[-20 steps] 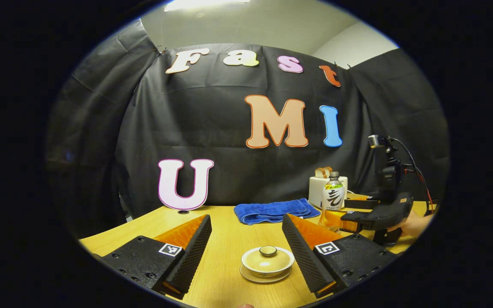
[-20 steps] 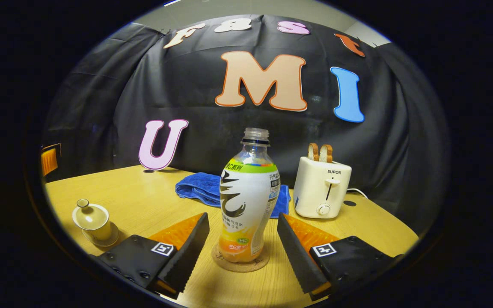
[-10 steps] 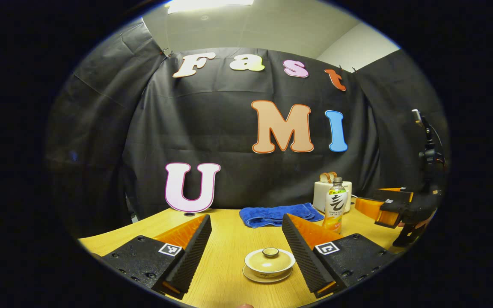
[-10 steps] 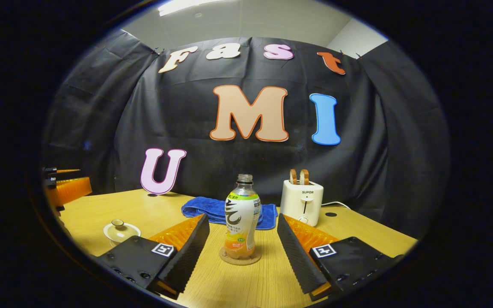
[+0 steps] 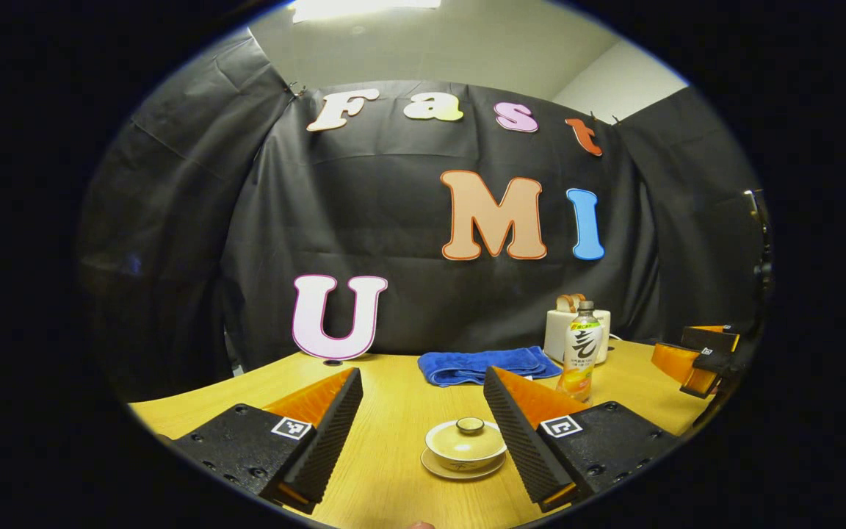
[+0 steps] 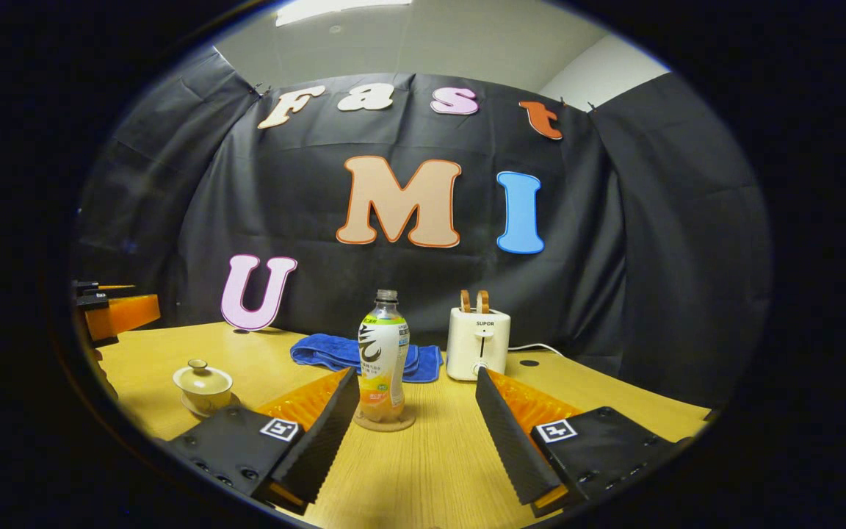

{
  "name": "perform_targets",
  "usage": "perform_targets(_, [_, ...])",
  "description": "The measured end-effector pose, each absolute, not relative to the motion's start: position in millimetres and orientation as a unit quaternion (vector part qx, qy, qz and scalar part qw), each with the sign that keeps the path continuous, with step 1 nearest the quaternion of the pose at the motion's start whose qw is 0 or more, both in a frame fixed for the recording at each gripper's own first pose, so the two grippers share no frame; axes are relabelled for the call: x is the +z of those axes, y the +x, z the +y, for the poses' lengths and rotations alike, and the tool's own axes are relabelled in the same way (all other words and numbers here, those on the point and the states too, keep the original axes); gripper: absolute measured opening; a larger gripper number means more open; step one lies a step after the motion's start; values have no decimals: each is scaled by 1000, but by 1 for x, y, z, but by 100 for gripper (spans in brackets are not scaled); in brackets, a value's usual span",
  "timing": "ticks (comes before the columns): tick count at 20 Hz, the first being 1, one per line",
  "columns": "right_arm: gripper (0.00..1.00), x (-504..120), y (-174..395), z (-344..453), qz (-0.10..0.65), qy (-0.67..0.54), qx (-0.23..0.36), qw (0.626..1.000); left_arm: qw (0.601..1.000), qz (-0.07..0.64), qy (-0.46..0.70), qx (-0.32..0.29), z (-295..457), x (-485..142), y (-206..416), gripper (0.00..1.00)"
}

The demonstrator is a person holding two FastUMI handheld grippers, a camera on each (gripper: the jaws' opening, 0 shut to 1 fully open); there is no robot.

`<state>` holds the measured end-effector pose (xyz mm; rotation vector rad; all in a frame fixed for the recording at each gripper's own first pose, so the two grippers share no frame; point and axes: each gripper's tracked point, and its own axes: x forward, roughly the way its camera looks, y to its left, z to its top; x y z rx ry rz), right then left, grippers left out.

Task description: Open the teacup lid with one hand, grasp the water bottle and pour water into the teacup with the other hand; after pouring, place the water bottle on the coaster and then close the teacup lid.

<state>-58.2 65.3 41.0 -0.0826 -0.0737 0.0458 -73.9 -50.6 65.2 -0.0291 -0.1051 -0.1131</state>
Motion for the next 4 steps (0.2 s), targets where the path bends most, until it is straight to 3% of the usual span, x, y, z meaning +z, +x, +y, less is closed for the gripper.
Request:
perform_targets(3, [100,41,-64,62,-35,-40,20,998,997,-55,-13,-53,-49,64,-76,99])
perform_targets(4, [95,40,-65,61,-34,-43,19,998,997,-54,-14,-52,-49,64,-76,96])
